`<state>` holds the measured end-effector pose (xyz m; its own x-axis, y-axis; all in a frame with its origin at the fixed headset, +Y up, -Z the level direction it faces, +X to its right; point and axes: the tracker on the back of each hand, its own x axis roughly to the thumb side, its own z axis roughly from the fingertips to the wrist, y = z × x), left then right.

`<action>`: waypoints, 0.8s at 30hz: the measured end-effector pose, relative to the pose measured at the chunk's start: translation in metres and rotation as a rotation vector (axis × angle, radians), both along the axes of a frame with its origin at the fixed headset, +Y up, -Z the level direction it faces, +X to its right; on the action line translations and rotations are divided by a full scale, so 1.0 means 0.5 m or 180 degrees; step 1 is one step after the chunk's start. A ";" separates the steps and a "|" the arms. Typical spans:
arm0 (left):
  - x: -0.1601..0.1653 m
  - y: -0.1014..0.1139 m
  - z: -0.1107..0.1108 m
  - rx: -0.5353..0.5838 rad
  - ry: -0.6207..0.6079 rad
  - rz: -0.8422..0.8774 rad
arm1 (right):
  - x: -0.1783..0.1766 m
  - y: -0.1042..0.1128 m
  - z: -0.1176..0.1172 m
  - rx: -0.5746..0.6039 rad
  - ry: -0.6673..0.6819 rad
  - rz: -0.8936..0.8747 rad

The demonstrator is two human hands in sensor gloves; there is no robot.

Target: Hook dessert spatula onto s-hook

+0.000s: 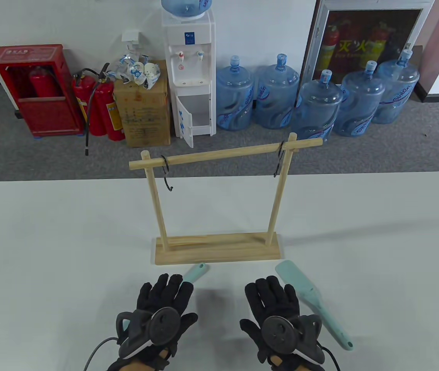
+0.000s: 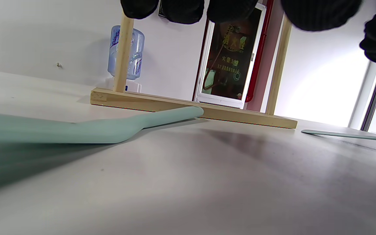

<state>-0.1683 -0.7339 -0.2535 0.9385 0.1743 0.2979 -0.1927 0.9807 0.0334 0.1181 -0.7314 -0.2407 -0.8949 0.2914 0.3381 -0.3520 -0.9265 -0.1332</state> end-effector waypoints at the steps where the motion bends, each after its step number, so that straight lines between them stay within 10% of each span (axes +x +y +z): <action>1: 0.000 0.000 0.000 0.0000 -0.0002 0.0009 | 0.007 0.002 0.000 -0.0011 -0.0037 -0.0023; 24: -0.013 0.000 -0.003 0.0025 0.0031 0.0070 | 0.248 -0.048 -0.021 -0.1177 -0.1542 -0.0506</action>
